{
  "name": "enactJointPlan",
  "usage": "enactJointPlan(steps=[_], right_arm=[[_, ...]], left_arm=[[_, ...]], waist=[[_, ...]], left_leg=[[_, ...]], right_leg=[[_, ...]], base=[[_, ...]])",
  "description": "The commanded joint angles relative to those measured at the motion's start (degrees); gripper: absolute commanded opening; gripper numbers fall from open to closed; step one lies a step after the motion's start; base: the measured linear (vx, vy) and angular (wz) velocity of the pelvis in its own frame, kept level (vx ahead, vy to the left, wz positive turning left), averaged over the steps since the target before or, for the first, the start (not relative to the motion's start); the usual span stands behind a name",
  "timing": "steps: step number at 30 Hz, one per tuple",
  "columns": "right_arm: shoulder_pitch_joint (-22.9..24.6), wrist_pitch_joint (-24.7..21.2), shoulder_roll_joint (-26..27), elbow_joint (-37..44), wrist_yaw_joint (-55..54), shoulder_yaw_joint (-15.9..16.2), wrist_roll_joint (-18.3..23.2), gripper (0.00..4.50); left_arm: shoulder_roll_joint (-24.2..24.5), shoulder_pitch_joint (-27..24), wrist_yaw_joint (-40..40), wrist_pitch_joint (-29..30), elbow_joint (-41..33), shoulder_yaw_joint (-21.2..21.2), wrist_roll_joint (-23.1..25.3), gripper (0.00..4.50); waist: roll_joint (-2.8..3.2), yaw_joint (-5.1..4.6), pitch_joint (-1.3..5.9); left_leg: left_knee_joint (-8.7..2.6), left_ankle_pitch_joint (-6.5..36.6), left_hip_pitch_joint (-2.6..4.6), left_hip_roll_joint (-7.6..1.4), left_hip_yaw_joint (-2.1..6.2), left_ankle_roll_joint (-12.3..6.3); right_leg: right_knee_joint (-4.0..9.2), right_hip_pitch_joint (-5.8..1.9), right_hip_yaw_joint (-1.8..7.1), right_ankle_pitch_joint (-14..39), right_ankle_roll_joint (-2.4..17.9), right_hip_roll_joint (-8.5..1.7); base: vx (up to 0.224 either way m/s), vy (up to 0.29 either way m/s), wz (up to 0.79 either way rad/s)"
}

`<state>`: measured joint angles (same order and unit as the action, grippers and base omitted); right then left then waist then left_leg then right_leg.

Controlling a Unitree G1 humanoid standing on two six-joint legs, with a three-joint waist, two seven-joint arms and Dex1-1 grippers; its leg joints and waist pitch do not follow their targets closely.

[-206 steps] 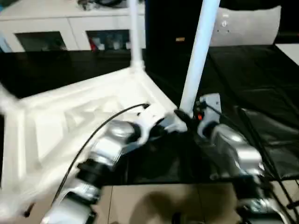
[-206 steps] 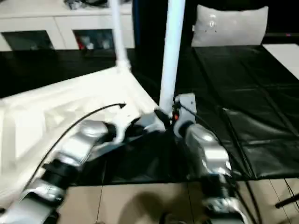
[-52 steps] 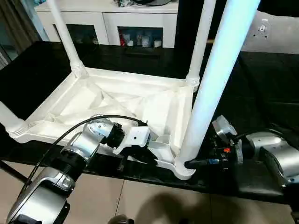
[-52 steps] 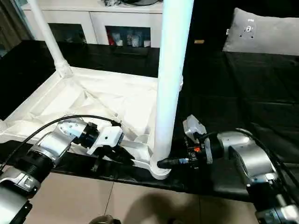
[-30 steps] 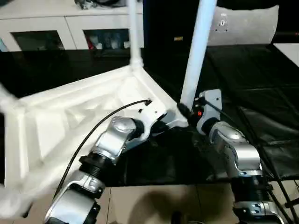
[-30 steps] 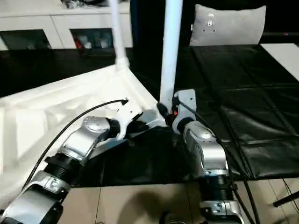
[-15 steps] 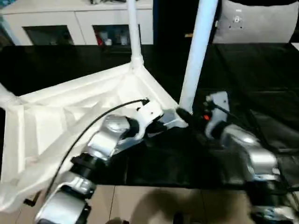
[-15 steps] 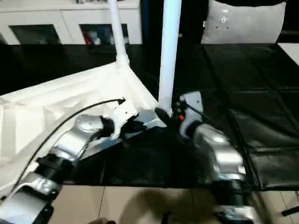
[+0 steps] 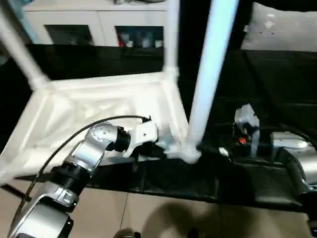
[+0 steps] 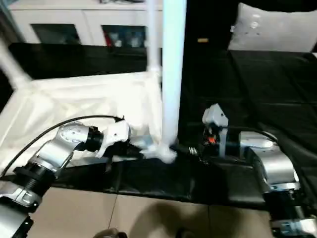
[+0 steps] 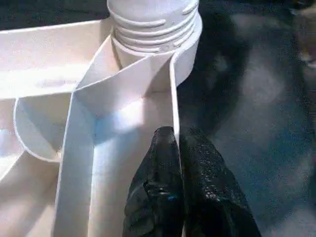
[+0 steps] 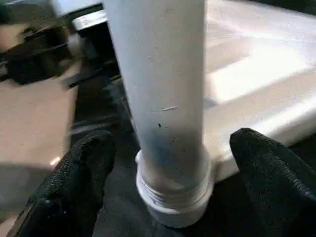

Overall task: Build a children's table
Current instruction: Rotate leg to tighten

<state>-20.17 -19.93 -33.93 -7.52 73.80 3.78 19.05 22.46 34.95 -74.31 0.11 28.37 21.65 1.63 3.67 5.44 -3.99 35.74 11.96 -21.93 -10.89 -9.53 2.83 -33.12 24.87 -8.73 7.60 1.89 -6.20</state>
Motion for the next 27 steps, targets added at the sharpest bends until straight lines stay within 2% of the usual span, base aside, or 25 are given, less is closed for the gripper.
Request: enactJointPlan(steps=[1,2,3,8,9,12,13,20,23,27], right_arm=[[-0.8,0.0,-0.9,-0.2,4.1,2.0,0.8,3.71],[-1.0,-0.3,-0.9,-0.3,4.9,2.4,1.0,3.71],[-1.3,-0.4,-0.8,-0.6,5.6,2.8,1.2,3.59],[-1.8,0.4,-0.8,-1.0,8.0,5.7,0.1,3.14],[-1.9,0.5,-0.8,-1.0,8.2,6.0,0.1,2.95],[-1.9,-0.1,-0.8,-0.7,8.8,6.4,0.5,2.81],[-1.8,-0.5,-0.9,-0.3,9.5,6.7,0.8,2.59],[-1.4,-1.1,-1.4,0.1,10.6,7.5,1.3,2.16],[-0.8,-2.0,-1.4,0.9,10.5,7.5,2.2,2.07],[1.0,-6.3,0.8,4.2,6.2,5.8,4.5,2.07]], left_arm=[[0.1,2.3,-4.0,-3.9,0.4,2.3,0.0,0.0],[0.1,2.6,-4.7,-4.5,0.8,2.6,0.0,0.0],[0.1,2.8,-5.3,-5.2,1.2,2.9,0.0,0.0],[-0.2,3.9,-7.7,-8.2,2.7,4.0,0.5,0.0],[-0.3,4.1,-8.0,-8.7,3.0,4.1,0.6,0.0],[-0.5,4.1,-8.3,-8.9,3.2,4.1,0.6,0.0],[-0.6,4.3,-8.6,-9.5,3.7,4.3,0.6,0.0],[-0.8,5.1,-9.0,-11.1,5.8,4.3,0.7,0.0],[-0.9,5.2,-8.4,-10.7,6.3,3.8,0.5,0.0],[-1.7,4.3,-4.9,-5.7,5.1,1.7,-0.7,0.0]], waist=[[-1.1,-0.04,4.87],[-1.12,0.13,4.93],[-1.48,0.08,4.83],[-1.57,0.4,4.73],[-1.54,0.43,4.75],[-1.64,0.6,4.75],[-1.67,0.63,4.7],[-1.65,0.76,4.72],[-1.59,0.81,4.75],[-1.47,0.93,4.72]], left_leg=[[-3.87,4.9,0.62,-2.42,0.37,-7.94],[-3.85,5.1,0.65,-2.43,0.38,-7.78],[-3.89,5.1,0.51,-2.41,0.32,-7.85],[-3.97,5.2,0.4,-2.37,0.36,-7.08],[-3.99,5.2,0.46,-2.36,0.36,-7.01],[-4.0,5.3,0.51,-2.41,0.31,-6.68],[-4.0,5.1,0.46,-2.4,0.3,-6.74],[-3.96,4.7,0.43,-2.34,0.32,-6.95],[-3.99,4.8,0.49,-2.4,0.35,-6.76],[-4.03,4.5,0.56,-2.5,0.34,-6.59]], right_leg=[[3.33,-4.45,3.53,15.6,9.3,-2.95],[3.22,-4.45,3.55,15.4,9.5,-2.94],[3.32,-4.48,3.6,15.5,9.4,-2.97],[3.38,-4.49,3.56,17.4,8.7,-3.04],[3.45,-4.48,3.56,17.6,8.5,-3.03],[3.47,-4.47,3.62,18.1,8.2,-3.11],[3.47,-4.45,3.63,17.9,8.1,-3.07],[3.48,-4.48,3.55,17.9,8.0,-3.04],[3.49,-4.49,3.56,18.0,7.9,-3.04],[3.4,-4.46,3.66,17.5,8.2,-3.05]], base=[[0.0,0.0,0.0],[0.0,0.0,0.0],[0.0,0.0,0.0],[0.0,0.0,0.0],[0.0,0.0,0.0],[0.0,0.0,0.0],[0.0,0.0,0.0],[0.0,0.0,0.0],[0.0,0.0,0.0],[0.0,0.0,0.0]])
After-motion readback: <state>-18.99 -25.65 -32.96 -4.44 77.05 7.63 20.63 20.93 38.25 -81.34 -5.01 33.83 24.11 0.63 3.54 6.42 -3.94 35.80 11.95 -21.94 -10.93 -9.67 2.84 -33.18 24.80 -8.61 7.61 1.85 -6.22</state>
